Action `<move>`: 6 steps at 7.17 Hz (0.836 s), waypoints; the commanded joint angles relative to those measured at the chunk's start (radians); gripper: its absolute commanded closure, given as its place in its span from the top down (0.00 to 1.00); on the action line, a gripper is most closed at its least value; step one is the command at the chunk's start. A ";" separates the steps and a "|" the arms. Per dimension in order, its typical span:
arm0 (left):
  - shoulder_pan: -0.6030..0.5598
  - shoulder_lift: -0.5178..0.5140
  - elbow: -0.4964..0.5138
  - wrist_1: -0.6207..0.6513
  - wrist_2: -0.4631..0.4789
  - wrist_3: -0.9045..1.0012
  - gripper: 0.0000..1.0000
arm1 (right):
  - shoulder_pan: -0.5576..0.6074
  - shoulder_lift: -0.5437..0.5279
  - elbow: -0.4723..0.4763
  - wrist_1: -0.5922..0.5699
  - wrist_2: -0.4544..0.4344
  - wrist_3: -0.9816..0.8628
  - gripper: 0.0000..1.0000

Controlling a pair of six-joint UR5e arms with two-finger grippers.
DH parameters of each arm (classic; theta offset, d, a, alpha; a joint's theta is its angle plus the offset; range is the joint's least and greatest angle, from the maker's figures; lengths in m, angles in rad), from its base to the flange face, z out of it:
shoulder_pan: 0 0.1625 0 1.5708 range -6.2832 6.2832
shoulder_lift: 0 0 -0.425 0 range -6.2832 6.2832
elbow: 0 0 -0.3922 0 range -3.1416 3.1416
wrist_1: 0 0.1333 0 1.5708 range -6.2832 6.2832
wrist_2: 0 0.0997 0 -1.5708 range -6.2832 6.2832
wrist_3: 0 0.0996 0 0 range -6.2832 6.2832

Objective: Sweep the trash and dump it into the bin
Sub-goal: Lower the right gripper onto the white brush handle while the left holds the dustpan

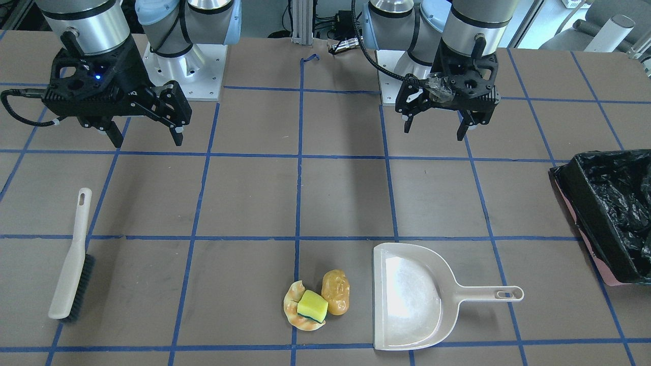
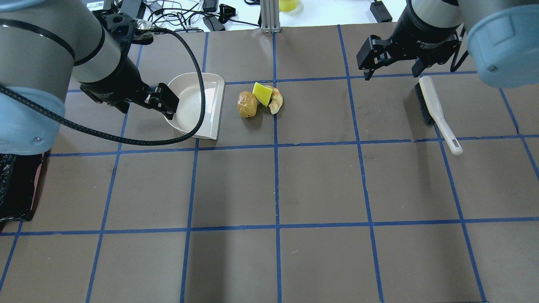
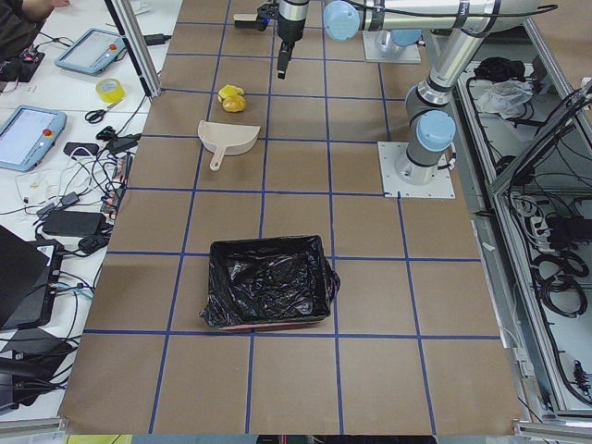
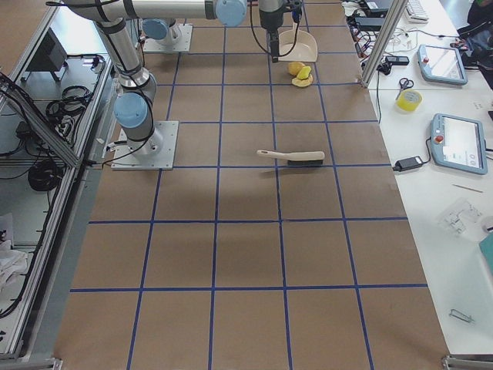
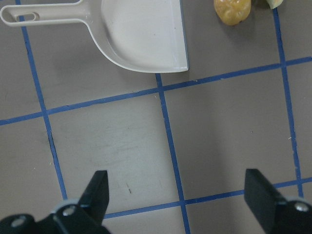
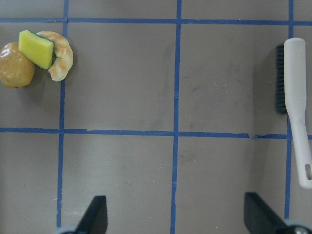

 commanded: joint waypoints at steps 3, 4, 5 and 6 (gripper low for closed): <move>0.005 -0.110 0.241 -0.160 -0.007 0.004 1.00 | -0.009 0.002 0.000 -0.008 -0.010 0.010 1.00; 0.005 -0.138 0.273 -0.184 -0.004 0.004 1.00 | -0.024 0.048 0.002 -0.007 -0.003 0.018 1.00; -0.006 -0.147 0.270 -0.185 -0.001 0.006 1.00 | -0.044 0.104 0.002 0.005 -0.022 0.014 1.00; -0.007 -0.141 0.260 -0.183 0.002 0.011 1.00 | -0.098 0.117 0.006 0.027 -0.030 0.000 1.00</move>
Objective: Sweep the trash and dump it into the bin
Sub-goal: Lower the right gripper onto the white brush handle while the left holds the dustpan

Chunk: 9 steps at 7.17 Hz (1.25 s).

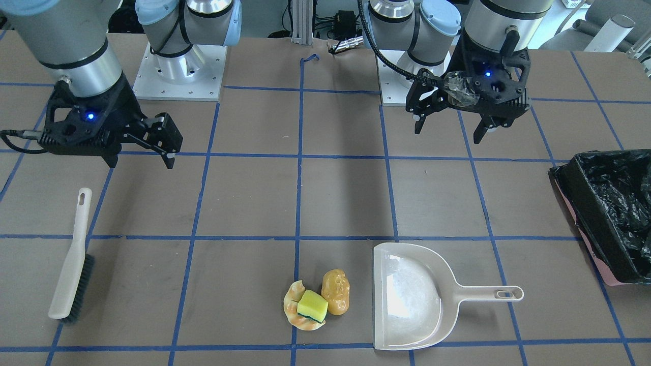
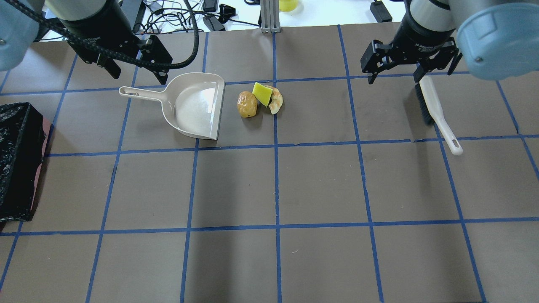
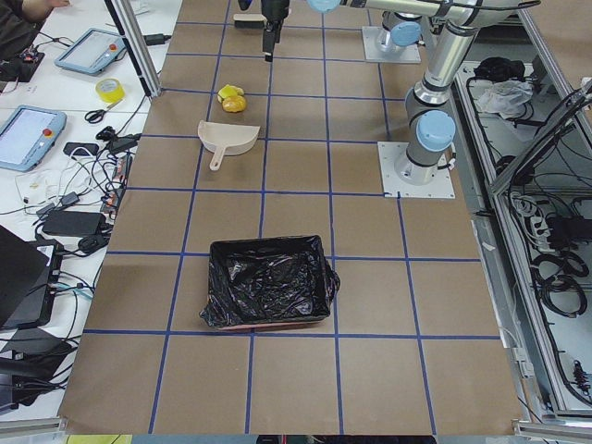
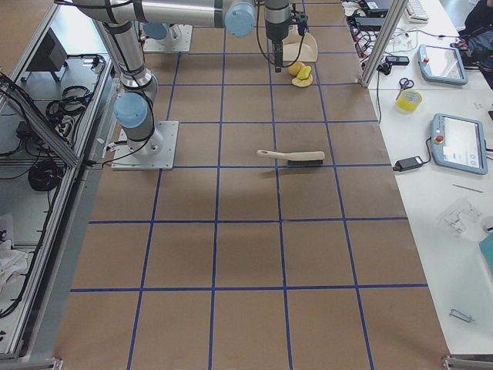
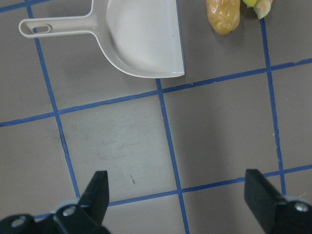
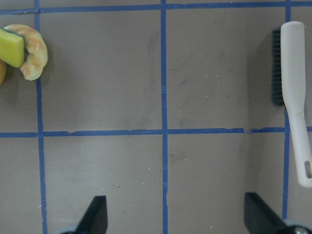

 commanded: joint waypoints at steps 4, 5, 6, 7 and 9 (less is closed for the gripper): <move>0.005 -0.007 -0.051 0.012 -0.007 -0.008 1.00 | -0.395 0.120 0.201 -0.107 -0.060 -0.430 1.00; 0.003 -0.001 -0.053 0.010 -0.007 -0.007 1.00 | -0.398 0.155 0.230 -0.165 -0.068 -0.466 0.99; 0.003 0.004 -0.053 0.012 -0.009 0.007 1.00 | -0.399 0.209 0.244 -0.170 -0.057 -0.461 0.98; 0.005 -0.005 -0.051 0.021 -0.009 0.002 1.00 | -0.399 0.220 0.249 -0.170 -0.065 -0.457 0.97; 0.006 -0.026 -0.055 0.048 -0.009 0.009 0.99 | -0.395 0.232 0.252 -0.196 -0.070 -0.446 0.96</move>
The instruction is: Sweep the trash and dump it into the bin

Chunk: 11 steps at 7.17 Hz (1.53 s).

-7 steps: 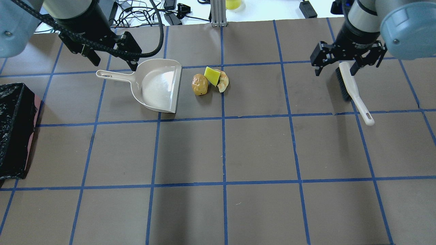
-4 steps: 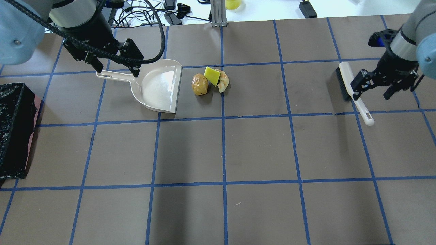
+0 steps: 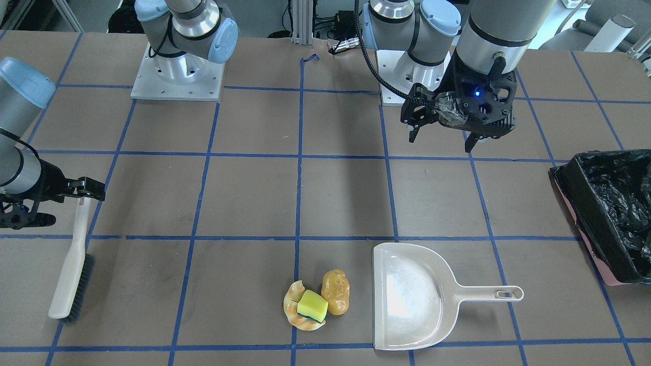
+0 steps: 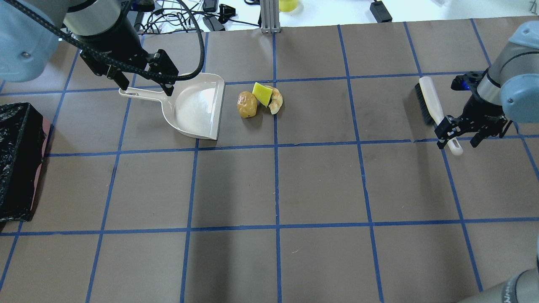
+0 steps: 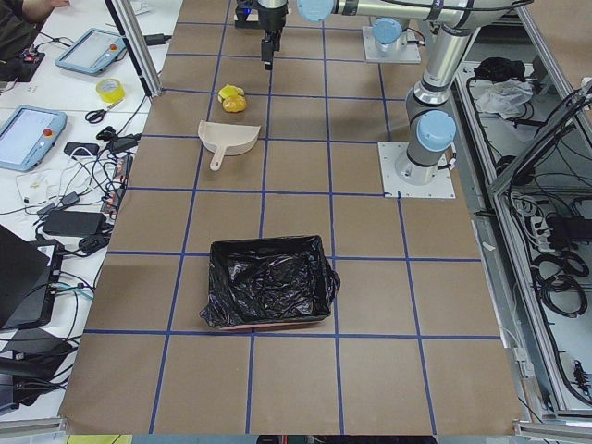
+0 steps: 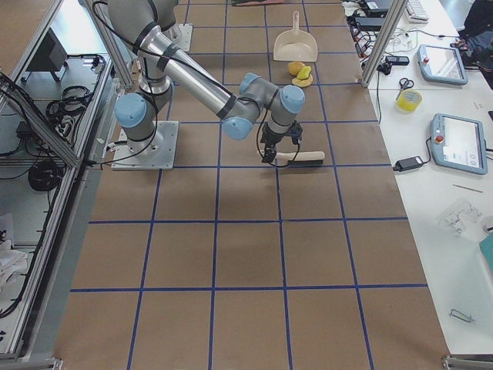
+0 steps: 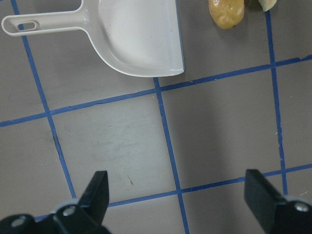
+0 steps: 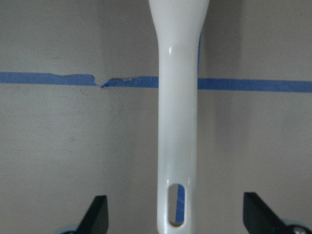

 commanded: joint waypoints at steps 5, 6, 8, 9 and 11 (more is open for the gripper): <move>0.013 -0.079 0.031 0.110 -0.002 0.074 0.31 | 0.008 0.039 -0.003 -0.042 0.008 0.032 0.72; 0.015 -0.097 0.037 0.129 0.000 0.097 0.38 | 0.008 0.037 -0.004 -0.042 0.006 0.032 0.59; 0.033 -0.163 0.034 0.231 0.008 0.175 0.96 | 0.010 0.036 -0.014 -0.042 0.009 0.043 0.18; 0.076 -0.196 0.031 0.235 -0.005 0.306 0.98 | 0.010 0.030 -0.017 -0.042 0.006 0.043 0.00; 0.174 -0.265 0.031 0.238 -0.003 0.490 0.99 | 0.019 0.015 -0.018 -0.041 0.009 0.044 0.00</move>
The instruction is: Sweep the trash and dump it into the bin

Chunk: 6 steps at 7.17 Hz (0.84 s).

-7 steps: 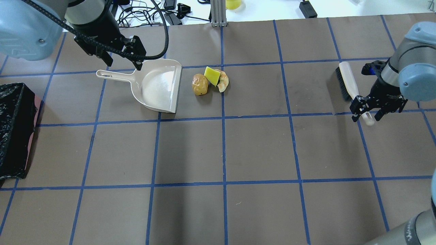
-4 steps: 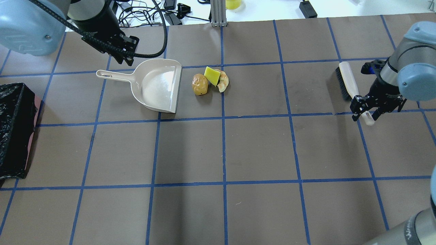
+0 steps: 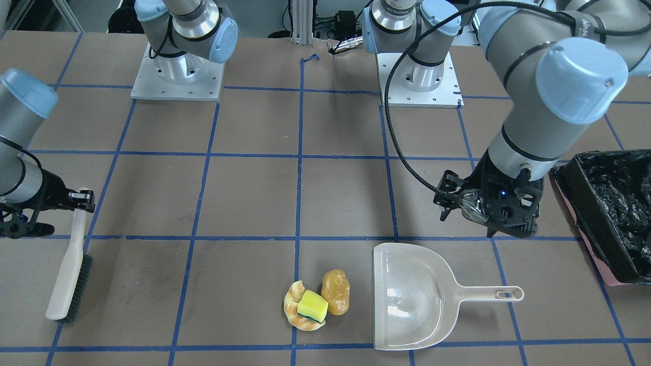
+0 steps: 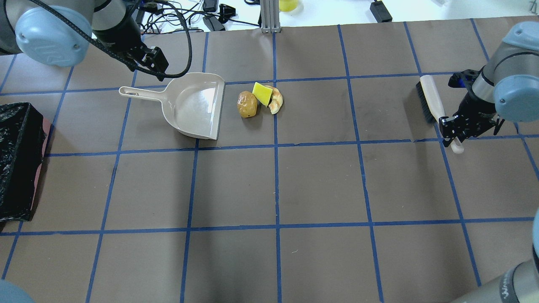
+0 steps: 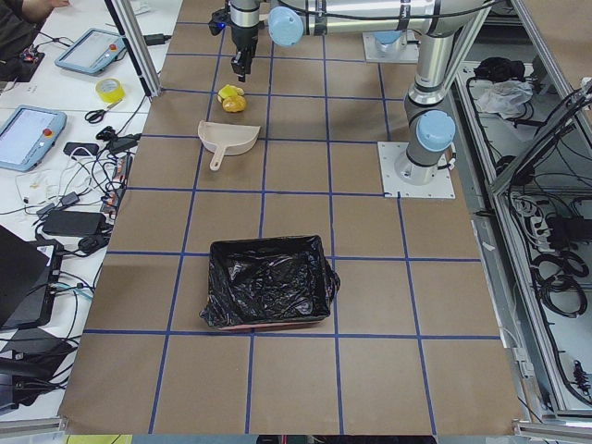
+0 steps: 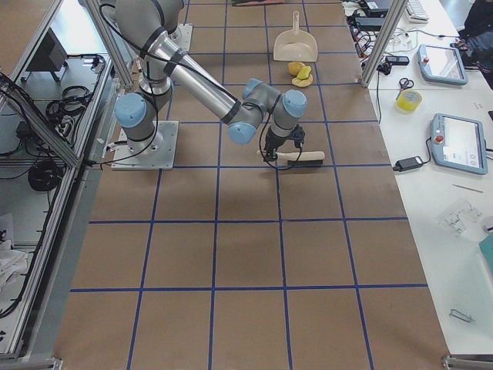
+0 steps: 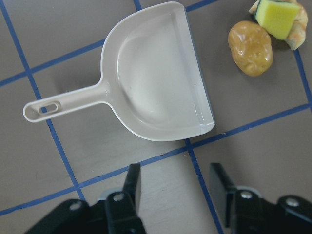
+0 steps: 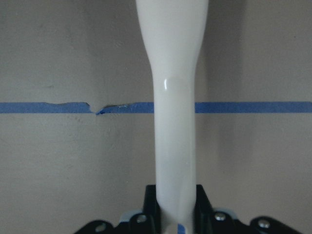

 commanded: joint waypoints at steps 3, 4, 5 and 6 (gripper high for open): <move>0.107 -0.143 0.007 0.085 -0.002 0.724 0.93 | 0.262 -0.065 -0.095 0.134 -0.098 0.211 0.00; 0.115 -0.168 0.010 0.096 0.000 0.885 0.92 | 0.374 -0.060 -0.102 0.129 -0.116 0.304 0.00; 0.134 -0.189 0.010 0.096 -0.002 0.953 0.92 | 0.462 -0.041 -0.106 0.129 -0.144 0.396 0.00; 0.138 -0.209 0.031 0.101 0.000 1.089 0.87 | 0.535 -0.024 -0.109 0.157 -0.137 0.504 0.00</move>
